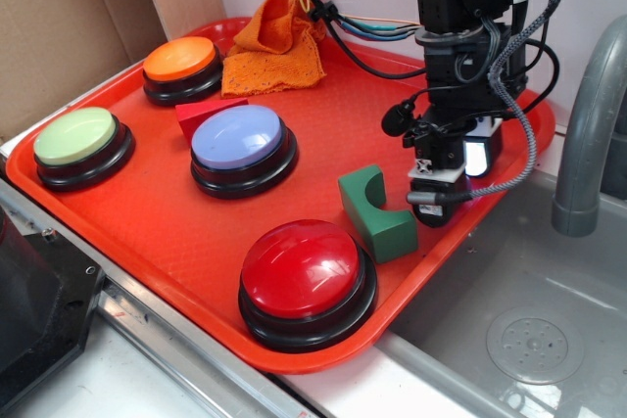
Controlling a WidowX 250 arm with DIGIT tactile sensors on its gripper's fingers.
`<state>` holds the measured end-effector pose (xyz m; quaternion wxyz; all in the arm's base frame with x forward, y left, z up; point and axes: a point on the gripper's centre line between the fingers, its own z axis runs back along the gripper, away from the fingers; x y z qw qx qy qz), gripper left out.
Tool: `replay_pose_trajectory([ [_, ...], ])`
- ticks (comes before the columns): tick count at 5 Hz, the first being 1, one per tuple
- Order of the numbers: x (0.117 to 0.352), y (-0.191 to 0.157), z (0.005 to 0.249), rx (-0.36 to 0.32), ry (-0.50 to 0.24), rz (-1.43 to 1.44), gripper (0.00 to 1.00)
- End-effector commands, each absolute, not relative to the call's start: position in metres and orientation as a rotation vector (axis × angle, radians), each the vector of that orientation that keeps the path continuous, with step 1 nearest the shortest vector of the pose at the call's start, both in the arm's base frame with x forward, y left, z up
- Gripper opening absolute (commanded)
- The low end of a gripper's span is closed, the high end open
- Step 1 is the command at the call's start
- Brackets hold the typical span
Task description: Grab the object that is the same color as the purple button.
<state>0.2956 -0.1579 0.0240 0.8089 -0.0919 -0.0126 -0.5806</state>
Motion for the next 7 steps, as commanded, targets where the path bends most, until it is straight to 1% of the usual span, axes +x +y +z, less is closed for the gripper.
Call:
replay_pose_trajectory([
  [1, 0.293, -0.155, 0.044, -0.134, -0.057, -1.207, 0.0],
  [2, 0.296, -0.152, 0.055, -0.113, -0.069, -1.186, 0.0],
  [3, 0.303, -0.144, 0.084, -0.054, -0.058, -1.074, 0.0],
  [4, 0.305, -0.126, 0.119, 0.023, -0.058, -0.876, 0.0],
  [5, 0.298, -0.093, 0.159, 0.077, -0.091, -0.625, 0.0],
  [6, 0.278, -0.065, 0.18, 0.093, -0.098, -0.401, 0.0],
  [7, 0.252, -0.045, 0.189, 0.113, -0.081, -0.251, 0.0],
])
